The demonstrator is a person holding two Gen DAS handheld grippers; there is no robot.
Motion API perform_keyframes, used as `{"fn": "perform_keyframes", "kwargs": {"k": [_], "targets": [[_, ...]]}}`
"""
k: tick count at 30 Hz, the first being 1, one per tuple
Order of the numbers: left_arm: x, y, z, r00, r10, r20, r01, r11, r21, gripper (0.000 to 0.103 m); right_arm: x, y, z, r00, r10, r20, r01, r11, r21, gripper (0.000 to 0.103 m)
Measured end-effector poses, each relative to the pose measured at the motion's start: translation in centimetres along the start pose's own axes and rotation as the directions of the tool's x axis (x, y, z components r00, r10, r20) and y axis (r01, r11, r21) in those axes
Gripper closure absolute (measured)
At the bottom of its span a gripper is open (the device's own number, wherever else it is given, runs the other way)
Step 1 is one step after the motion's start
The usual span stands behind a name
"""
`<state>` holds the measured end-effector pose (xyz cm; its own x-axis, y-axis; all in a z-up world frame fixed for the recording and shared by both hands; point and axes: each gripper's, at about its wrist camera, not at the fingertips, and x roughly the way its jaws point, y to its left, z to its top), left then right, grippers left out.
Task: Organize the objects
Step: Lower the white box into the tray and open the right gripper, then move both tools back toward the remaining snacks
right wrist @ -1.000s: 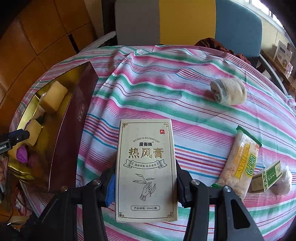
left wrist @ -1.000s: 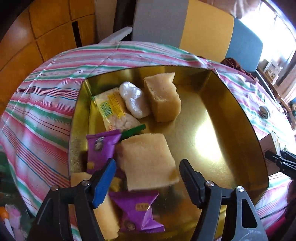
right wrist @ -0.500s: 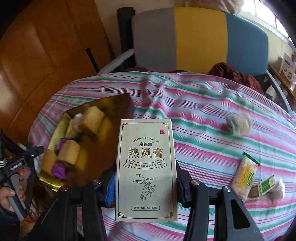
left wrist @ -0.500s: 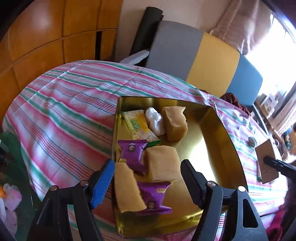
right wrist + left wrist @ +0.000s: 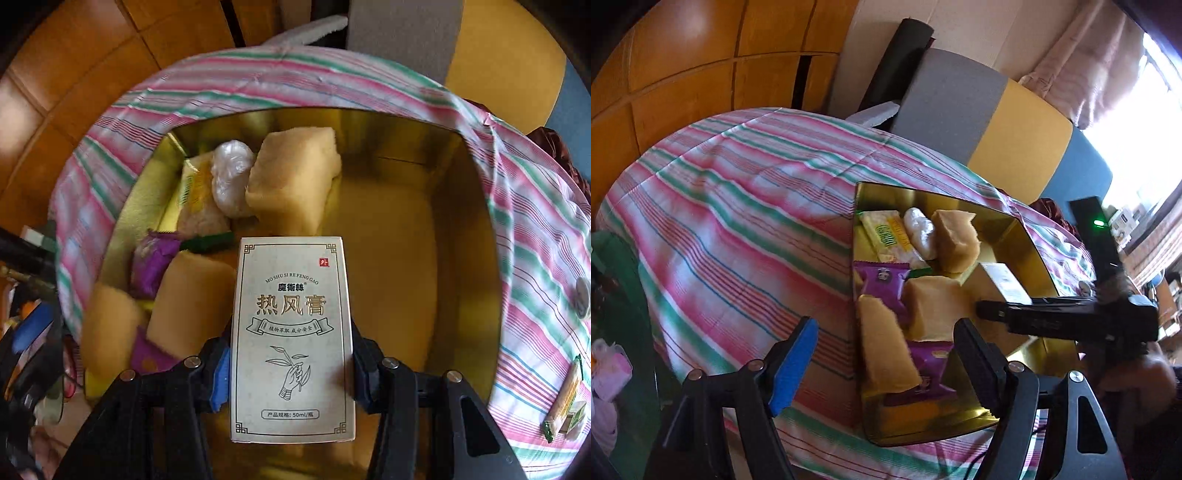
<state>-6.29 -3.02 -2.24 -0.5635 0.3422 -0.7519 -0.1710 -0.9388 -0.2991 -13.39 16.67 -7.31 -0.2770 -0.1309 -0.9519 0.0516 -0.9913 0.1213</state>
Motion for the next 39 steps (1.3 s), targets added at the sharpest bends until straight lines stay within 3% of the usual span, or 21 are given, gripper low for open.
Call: {"fn": "perform_keyframes", "kwargs": {"k": [7, 9, 11, 13, 18, 31, 39], "targets": [[0.3, 0.8, -0.3, 1.0, -0.008, -0.011, 0.008, 1.0, -0.023, 0.026, 1.1, 1.2, 1.9, 1.0, 0.019, 0.023, -0.021, 0.998, 0.054, 0.051], [0.3, 0.8, -0.5, 1.0, -0.011, -0.012, 0.011, 1.0, -0.021, 0.026, 1.0, 0.6, 1.6, 0.999, 0.044, 0.028, -0.046, 0.996, 0.072, 0.047], [0.3, 0.8, -0.6, 1.0, -0.01, -0.011, 0.009, 1.0, -0.02, 0.025, 0.5, 0.0, 1.1, 0.996, 0.069, 0.052, -0.074, 0.994, 0.087, 0.032], [0.2, 0.7, -0.6, 1.0, -0.008, -0.01, 0.008, 1.0, -0.02, 0.025, -0.4, -0.6, 0.6, 0.99, 0.104, 0.091, -0.113, 0.989, 0.099, 0.025], [-0.4, 0.4, -0.7, 1.0, 0.011, 0.008, -0.011, 1.0, -0.004, 0.024, -2.5, -1.2, -0.6, 0.981, 0.123, 0.149, -0.137, 0.987, 0.089, 0.025], [-2.7, -2.3, -1.4, 0.99, 0.096, 0.101, -0.107, 0.988, 0.115, 0.022, -7.9, -4.3, -7.5, 0.954, 0.007, 0.3, -0.017, 0.999, 0.031, 0.025], [-3.2, -5.2, -1.8, 0.99, 0.084, 0.114, -0.104, 0.976, 0.19, 0.022, -10.8, -9.5, -10.8, 0.93, -0.07, 0.36, 0.027, 0.992, 0.122, 0.024]]}}
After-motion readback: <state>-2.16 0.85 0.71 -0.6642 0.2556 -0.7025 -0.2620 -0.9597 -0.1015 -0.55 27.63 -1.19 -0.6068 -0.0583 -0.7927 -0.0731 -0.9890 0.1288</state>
